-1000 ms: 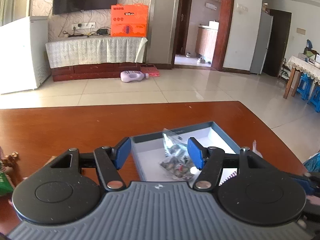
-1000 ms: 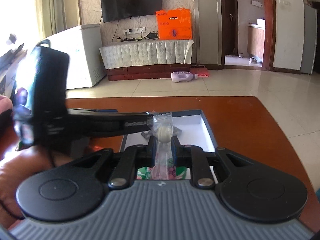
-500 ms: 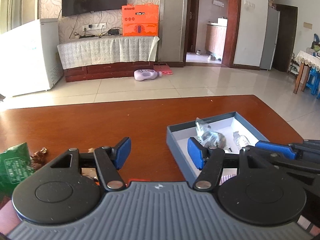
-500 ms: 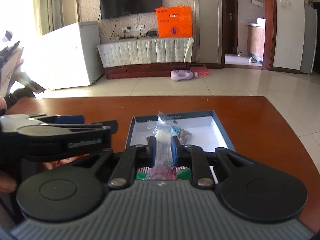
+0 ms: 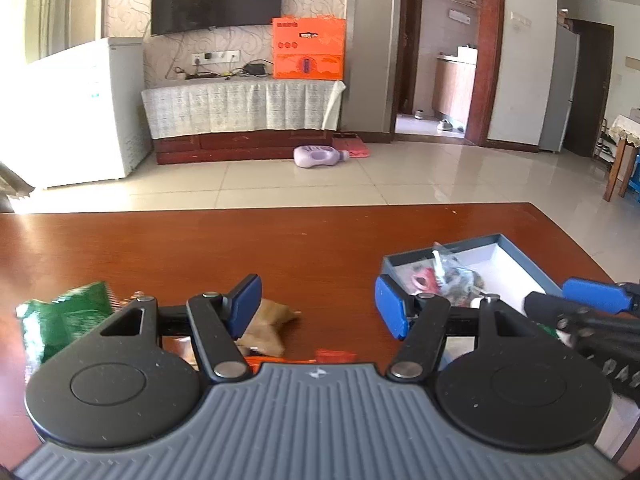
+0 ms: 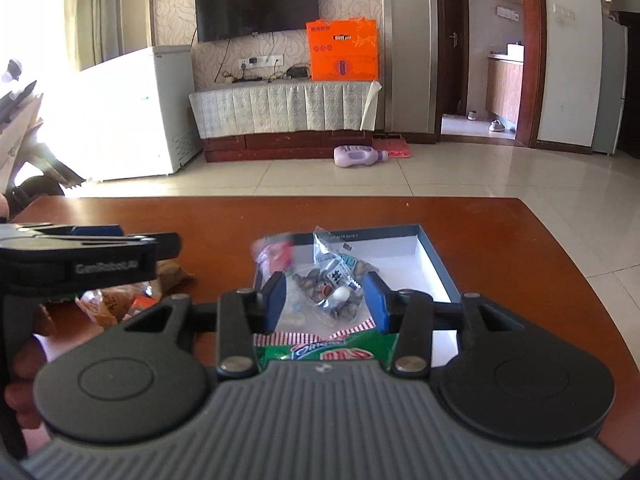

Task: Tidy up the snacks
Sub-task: 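Move both open tools back toward the snacks on the table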

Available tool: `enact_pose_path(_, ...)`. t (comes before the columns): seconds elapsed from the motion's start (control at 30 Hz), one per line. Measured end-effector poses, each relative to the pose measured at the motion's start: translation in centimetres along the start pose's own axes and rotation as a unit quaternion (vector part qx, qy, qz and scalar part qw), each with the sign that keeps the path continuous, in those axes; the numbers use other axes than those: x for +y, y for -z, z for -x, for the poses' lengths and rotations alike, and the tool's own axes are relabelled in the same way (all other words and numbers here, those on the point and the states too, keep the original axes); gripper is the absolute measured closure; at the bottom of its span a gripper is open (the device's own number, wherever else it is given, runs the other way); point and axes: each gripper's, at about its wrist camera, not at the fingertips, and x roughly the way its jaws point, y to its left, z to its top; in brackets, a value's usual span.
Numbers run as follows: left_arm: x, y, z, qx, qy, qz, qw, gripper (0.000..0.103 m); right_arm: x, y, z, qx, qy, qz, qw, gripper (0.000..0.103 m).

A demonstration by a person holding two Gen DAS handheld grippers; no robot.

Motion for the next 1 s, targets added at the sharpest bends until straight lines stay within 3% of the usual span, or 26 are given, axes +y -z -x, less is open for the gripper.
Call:
enact_pose_path(0.17,3.6,0.1,2.6,-0.010,-0.019,-0.002,0.9998,0.034,1.4,-0.2,1.2,-0.006,-0.052,-0.006,0.999,0.058)
enact_pose_path(0.3,6.4,0.2,4.3,-0.013,-0.036,0.004,0.9993,0.034,4.0,0.4,0.6,0.028,-0.115,-0.021,0.993,0.058)
enact_pose_path(0.37,7.6,0.5,4.9,-0.011,-0.044,0.014,0.9989,0.034,5.6,1.0,-0.1,0.052,-0.126,-0.026,0.990,0.059)
enact_pose_path(0.53,9.7,1.0,5.1,-0.008,-0.048,0.032,0.9983,0.034,9.4,2.4,-2.2,0.086,-0.094,0.001,0.992,0.061)
enact_pose_path(0.6,10.3,1.3,4.8,-0.002,-0.046,0.037,0.9982,0.034,10.7,3.1,-3.1,0.095,-0.064,0.019,0.993,0.067)
enact_pose_path(0.8,11.4,1.4,4.1,0.005,-0.046,0.040,0.9981,0.034,11.8,3.7,-5.8,0.103,-0.004,0.017,0.995,0.067)
enact_pose_path(1.0,12.6,2.0,2.8,0.015,-0.055,0.041,0.9975,0.034,12.4,4.4,-8.0,0.120,-0.009,0.013,0.993,0.064)
